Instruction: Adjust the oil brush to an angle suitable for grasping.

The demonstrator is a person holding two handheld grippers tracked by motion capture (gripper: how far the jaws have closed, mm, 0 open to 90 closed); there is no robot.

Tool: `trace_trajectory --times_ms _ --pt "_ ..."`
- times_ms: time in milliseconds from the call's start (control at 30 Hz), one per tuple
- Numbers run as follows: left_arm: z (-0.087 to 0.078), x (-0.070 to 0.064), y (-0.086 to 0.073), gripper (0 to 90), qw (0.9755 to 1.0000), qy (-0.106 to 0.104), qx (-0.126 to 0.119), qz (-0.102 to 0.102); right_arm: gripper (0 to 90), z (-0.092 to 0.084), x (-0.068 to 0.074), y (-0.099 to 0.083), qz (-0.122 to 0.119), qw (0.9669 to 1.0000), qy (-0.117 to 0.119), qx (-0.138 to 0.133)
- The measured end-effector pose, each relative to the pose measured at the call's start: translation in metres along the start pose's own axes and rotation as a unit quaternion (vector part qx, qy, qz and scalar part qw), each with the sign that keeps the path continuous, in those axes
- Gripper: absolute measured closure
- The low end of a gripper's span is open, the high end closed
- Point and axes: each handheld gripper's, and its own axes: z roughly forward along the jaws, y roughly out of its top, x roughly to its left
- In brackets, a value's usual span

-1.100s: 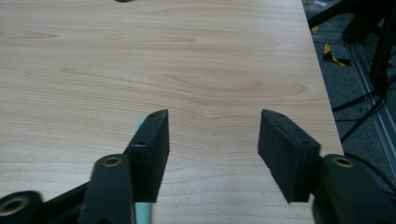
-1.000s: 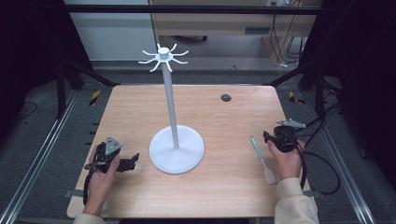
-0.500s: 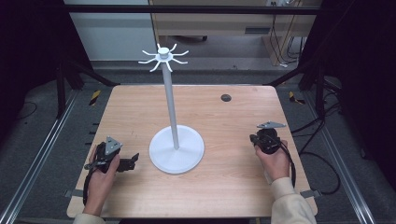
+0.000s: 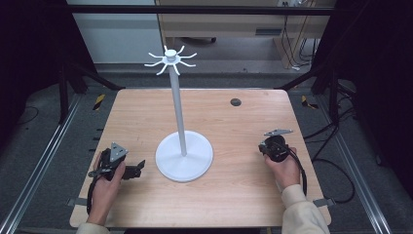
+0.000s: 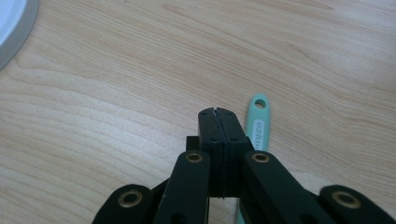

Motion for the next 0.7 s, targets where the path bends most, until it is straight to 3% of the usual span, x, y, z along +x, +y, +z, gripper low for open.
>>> trace_trajectory --times_ms 700 --pt "-0.0001 -0.0002 0.0003 2.5 1.0000 0.000 0.000 0.002 90.0 0.0104 -0.0039 -0.0041 -0.001 0.9996 -0.013 0.026"
